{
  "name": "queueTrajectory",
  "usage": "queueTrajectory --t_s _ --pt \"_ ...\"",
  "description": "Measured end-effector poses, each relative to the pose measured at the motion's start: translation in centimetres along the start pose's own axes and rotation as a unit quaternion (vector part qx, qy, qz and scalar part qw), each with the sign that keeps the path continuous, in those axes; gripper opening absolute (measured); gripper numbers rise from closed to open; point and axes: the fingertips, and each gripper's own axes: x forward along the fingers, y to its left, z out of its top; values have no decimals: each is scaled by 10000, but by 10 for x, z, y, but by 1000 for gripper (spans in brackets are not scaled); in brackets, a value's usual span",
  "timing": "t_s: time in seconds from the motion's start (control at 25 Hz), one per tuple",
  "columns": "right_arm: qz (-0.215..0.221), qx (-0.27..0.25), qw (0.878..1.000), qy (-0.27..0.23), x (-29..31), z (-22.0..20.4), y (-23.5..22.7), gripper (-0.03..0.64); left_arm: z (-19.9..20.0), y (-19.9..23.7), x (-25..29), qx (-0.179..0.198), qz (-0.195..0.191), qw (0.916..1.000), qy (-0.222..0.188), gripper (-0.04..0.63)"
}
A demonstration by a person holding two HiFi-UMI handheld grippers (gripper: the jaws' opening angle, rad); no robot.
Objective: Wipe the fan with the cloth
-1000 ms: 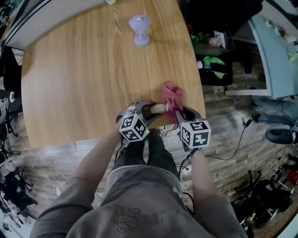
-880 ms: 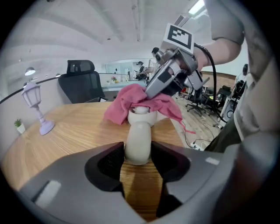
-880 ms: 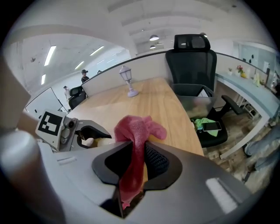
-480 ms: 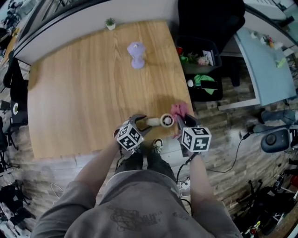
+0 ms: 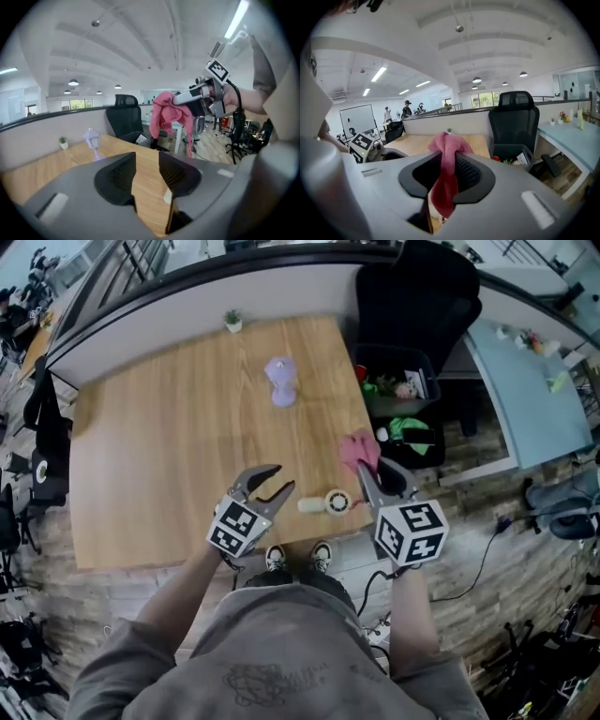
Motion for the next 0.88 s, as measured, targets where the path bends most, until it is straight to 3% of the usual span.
queueTrajectory --t_s 0.16,0.28,0.44,0.72,0.88 --pt "99 -310 9981 -525 -23 51 18 84 65 17 -33 69 386 9966 -730 140" --pt "123 -508 9943 -926 -43 83 31 84 119 27 -62 228 824 9871 -1354 77" --pt "64 -646 9864 -1511 -72 122 45 84 176 29 -95 248 1071 9754 -1912 67" --pt "31 -805 9716 -2225 -115 169 65 84 232 22 -146 416 1229 9681 -2141 48" --pt "9 -848 9641 -2518 -135 185 72 84 244 18 -162 769 1434 9652 -2049 27"
